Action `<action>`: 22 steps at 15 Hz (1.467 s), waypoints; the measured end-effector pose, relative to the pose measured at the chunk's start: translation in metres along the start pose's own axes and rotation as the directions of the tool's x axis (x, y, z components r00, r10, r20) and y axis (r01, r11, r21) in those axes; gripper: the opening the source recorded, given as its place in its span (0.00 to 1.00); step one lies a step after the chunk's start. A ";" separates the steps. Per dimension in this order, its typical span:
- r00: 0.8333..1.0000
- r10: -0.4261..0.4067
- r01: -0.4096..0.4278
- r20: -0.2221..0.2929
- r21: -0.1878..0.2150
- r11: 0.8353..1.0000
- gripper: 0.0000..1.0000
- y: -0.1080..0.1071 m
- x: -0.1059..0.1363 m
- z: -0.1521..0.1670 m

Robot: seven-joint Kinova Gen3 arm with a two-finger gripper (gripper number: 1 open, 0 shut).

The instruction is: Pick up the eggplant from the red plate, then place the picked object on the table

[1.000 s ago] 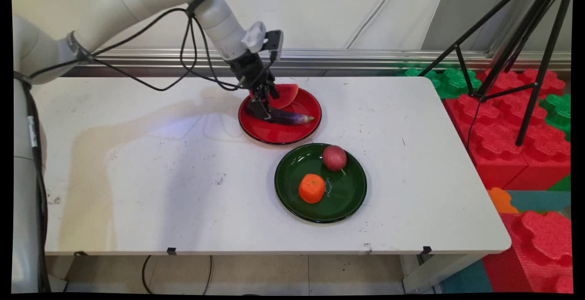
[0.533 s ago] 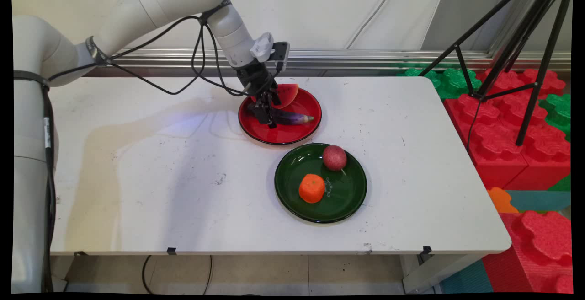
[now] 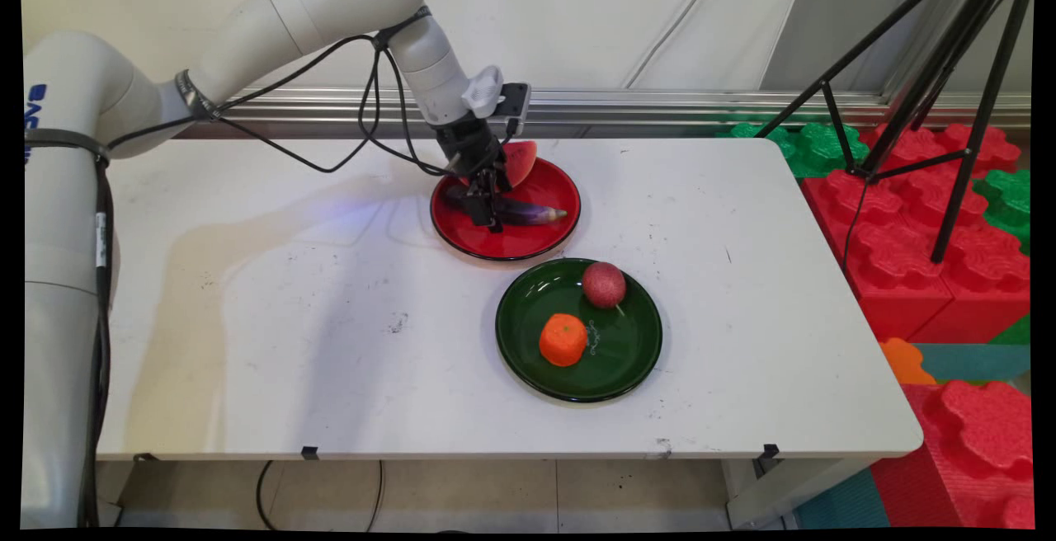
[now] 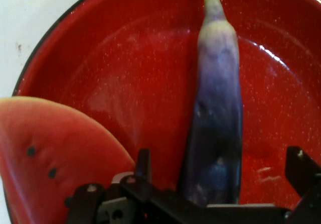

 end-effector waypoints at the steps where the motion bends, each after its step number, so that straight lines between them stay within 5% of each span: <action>1: 1.000 0.003 -0.003 0.001 -0.001 1.000 1.00 -0.001 0.001 0.001; 2: 1.000 0.006 -0.006 0.001 -0.002 1.000 1.00 -0.002 0.002 0.003; 3: 1.000 0.009 -0.009 0.001 -0.002 1.000 0.00 -0.003 0.003 0.003; 22: 0.999 0.021 -0.020 -0.040 0.022 1.000 0.00 -0.002 0.010 -0.023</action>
